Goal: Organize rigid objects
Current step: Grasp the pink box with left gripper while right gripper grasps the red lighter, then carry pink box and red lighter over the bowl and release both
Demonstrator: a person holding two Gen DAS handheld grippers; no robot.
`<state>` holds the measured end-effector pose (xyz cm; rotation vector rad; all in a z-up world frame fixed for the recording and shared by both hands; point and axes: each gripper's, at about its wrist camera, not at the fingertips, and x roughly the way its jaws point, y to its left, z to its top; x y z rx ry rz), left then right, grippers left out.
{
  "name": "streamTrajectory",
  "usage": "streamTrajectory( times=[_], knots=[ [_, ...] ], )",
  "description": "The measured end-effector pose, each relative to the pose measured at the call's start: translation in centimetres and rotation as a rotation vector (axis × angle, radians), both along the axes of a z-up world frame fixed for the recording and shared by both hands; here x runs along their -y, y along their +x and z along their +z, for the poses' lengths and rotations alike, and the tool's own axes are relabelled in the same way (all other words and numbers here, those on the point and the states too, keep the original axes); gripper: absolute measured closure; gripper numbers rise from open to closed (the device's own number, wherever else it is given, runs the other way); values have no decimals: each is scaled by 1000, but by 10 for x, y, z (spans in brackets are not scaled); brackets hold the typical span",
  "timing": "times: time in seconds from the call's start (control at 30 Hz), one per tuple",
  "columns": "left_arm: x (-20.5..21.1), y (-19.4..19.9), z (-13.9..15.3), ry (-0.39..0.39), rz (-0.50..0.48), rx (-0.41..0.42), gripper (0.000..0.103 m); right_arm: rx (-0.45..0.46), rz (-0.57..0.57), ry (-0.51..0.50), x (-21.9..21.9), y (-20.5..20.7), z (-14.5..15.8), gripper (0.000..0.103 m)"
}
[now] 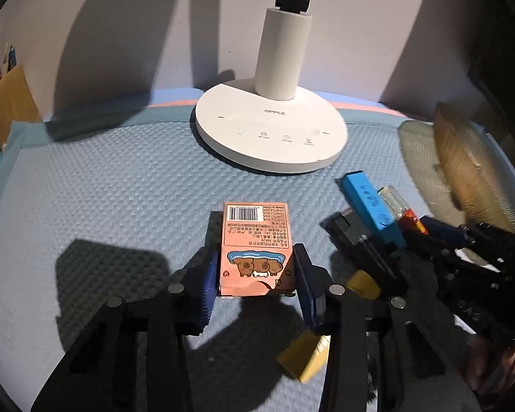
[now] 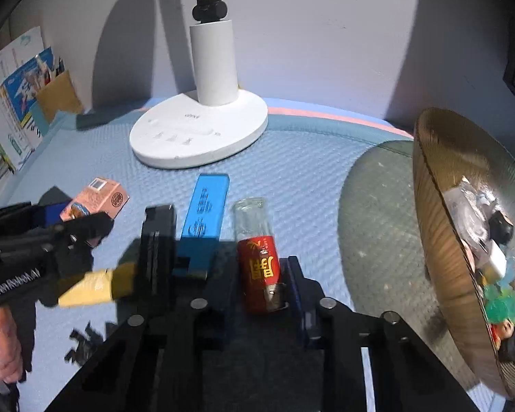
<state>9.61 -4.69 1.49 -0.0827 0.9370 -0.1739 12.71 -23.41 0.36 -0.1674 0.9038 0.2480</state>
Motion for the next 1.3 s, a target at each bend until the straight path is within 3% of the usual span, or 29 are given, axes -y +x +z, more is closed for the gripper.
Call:
streamTrajectory(
  times=[0.3,0.53,0.63,0.7,0.83,0.93,1.03,1.07,1.1,1.17,1.3],
  knots=[
    [-34,-84,24,-19,30,73,66,-29,-34,119,39,-89,19,80],
    [-50,-138,5,-59,57,40,66,-96,-50,151,52,-157,-3,79],
    [-51,-142,-5,-72,60,11,65,-81,-48,140,48,-169,-4,71],
    [-50,-145,-8,-73,57,7,64,-85,-50,155,47,-170,-1,54],
    [-47,-149,-8,-57,48,-1,51,-53,-70,86,39,-163,0,54],
    [-45,-152,-10,-39,45,8,51,-40,-94,31,32,-154,-7,54],
    [-40,-151,-11,-9,51,17,51,-12,-86,-16,22,-153,-6,67],
    [-38,-151,-11,6,55,23,56,-12,-70,-14,19,-154,-6,77],
    [-36,-150,-10,18,55,29,62,-12,-57,-12,15,-155,-5,80],
    [-31,-149,-9,20,41,36,66,-16,-20,-4,8,-159,-5,80],
    [-17,-148,5,11,2,75,66,-40,41,144,11,-168,9,81]
  ],
)
